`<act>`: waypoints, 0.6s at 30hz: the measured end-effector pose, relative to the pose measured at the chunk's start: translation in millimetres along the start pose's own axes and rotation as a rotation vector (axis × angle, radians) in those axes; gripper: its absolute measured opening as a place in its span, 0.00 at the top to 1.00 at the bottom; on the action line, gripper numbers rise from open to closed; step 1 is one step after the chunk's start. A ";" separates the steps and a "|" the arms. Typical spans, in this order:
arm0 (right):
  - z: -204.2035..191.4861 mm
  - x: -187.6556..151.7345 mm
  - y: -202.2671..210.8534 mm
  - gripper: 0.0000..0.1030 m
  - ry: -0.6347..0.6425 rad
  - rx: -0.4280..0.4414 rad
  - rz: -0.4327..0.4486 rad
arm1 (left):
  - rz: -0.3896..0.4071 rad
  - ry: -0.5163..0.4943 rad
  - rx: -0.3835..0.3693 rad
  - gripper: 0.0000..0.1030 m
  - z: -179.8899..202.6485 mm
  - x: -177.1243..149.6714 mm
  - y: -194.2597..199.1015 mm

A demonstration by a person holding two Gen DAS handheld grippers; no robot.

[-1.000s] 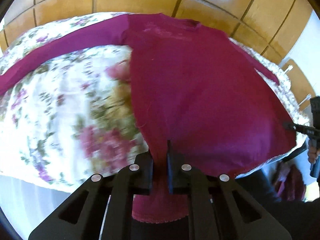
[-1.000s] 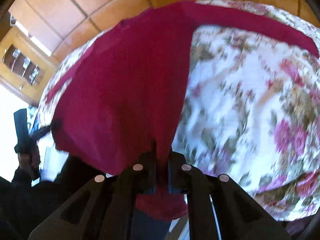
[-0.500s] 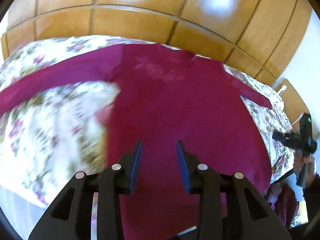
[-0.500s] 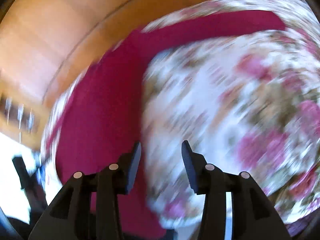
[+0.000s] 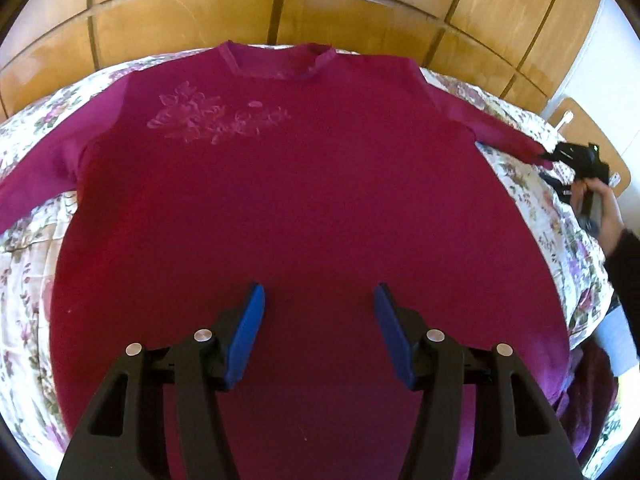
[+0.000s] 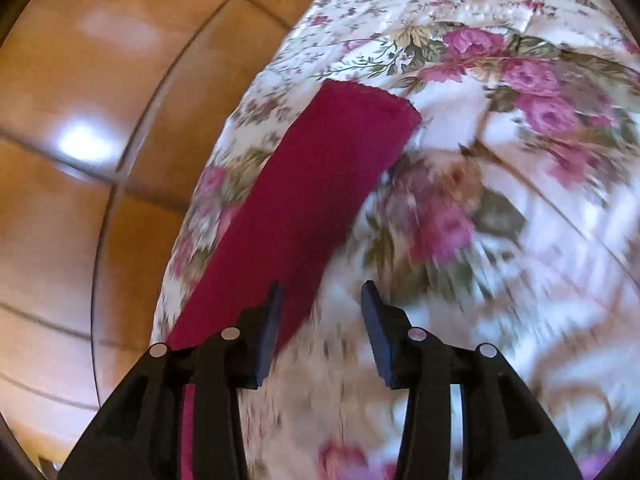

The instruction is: Fold small clothes

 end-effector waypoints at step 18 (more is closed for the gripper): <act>-257.6 -138.9 66.2 0.95 0.669 0.399 -0.050 | 0.072 0.269 -0.117 0.33 -47.7 34.5 5.1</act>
Point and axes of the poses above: each gripper's, at about its wrist camera, not at the fingertips, and y roughly against the way its jaws point, z to its right, x to its top, the point moved 2 cm from there along -y, roughly the way its jaws point, and after that the axes turned 10 degrees about z, right-handed, at the moved point
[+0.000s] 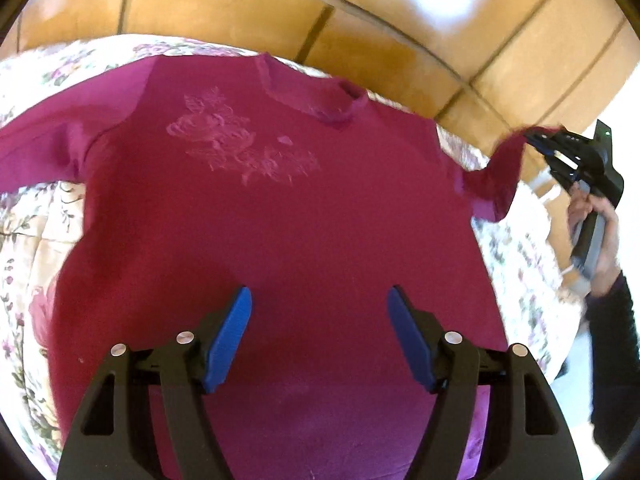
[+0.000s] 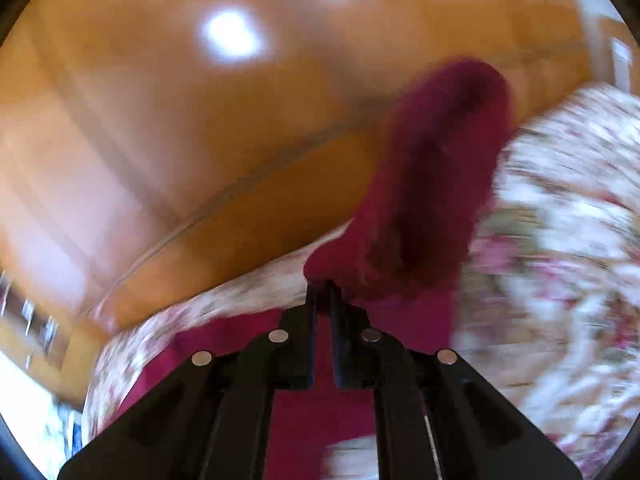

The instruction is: Fold small clothes

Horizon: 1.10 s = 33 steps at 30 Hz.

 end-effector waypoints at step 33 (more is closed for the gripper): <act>72.8 -150.6 69.8 0.39 -0.236 -0.113 -0.181 | -0.047 0.128 0.056 0.83 -36.3 143.1 -146.9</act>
Point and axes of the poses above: each gripper's, at about its wrist camera, not at the fingertips, and y roughly against the way its jaws point, z to its right, x to its top, the point moved 2 cm from there along -y, roughly the way its jaws point, and after that the axes turned 10 degrees about z, right-handed, at the moved point
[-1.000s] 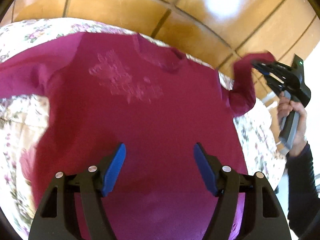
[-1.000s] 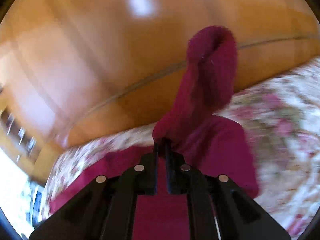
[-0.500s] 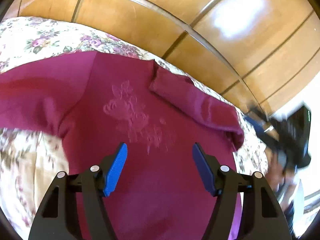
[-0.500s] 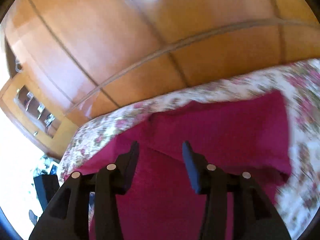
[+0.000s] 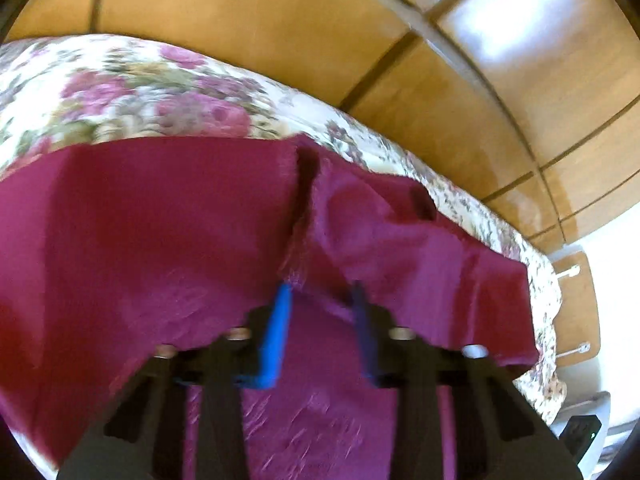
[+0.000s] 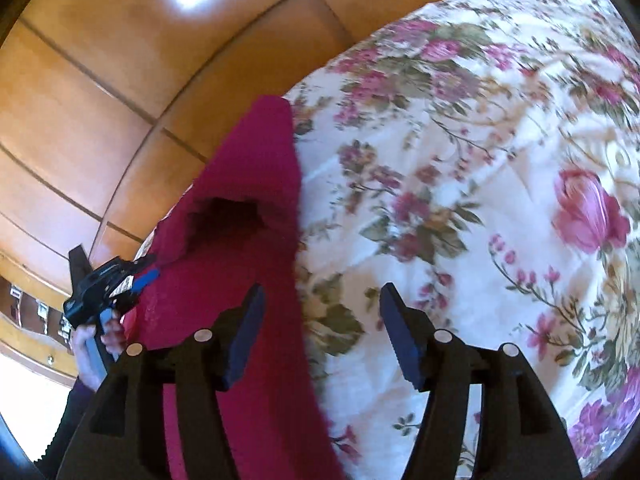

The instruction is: Fold small clothes

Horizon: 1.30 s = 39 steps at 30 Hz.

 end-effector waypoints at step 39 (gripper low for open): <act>-135.8 -18.9 -146.2 0.40 0.583 -0.195 0.075 | 0.275 -0.009 0.245 0.49 -92.2 -56.1 129.4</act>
Point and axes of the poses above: each gripper's, at about its wrist camera, not at the fingertips, and y roughly against the way its jaws point, z to its right, x to its top, the point moved 2 cm from there along -y, roughly the way its jaws point, and after that the axes turned 10 degrees about z, right-handed, at the moved point
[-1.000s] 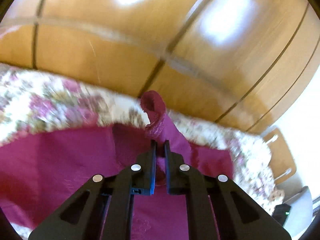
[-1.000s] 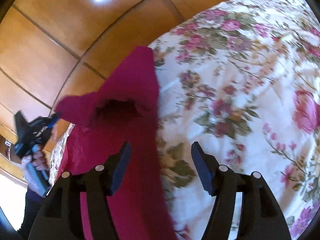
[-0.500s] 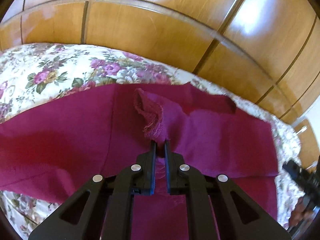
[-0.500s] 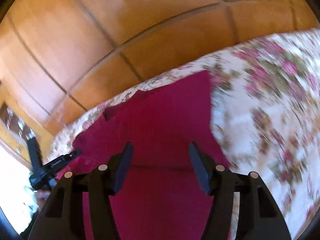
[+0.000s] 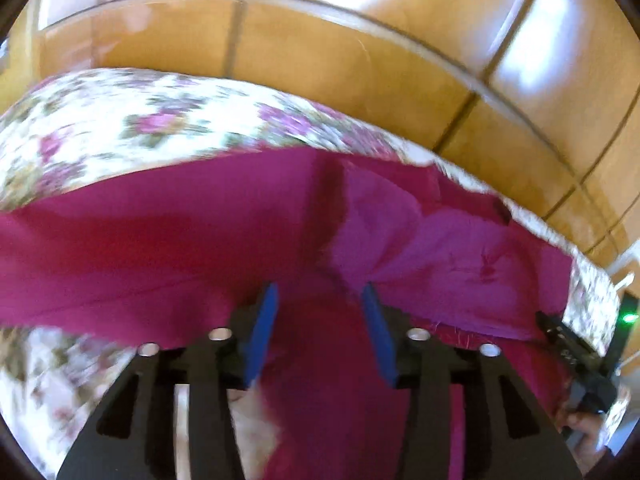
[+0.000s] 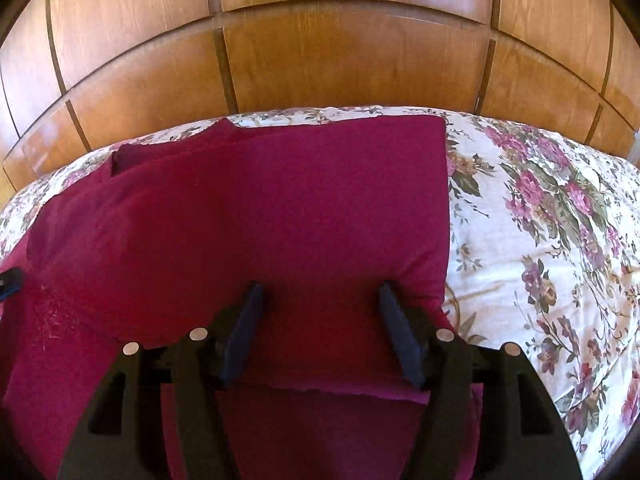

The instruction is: Fold small clothes

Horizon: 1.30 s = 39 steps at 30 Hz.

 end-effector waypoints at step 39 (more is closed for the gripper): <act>-84.4 -62.4 64.5 0.10 0.143 0.113 -0.019 | 0.267 0.454 0.089 0.92 -222.9 54.7 158.0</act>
Point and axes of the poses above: each gripper's, at about its wrist camera, not at the fingertips, and y roughly against the way its jaws point, z to its right, x to its top, the point moved 2 cm from there along -y, roughly the way its jaws point, and after that the axes turned 10 degrees about z, right-handed, at the moved point
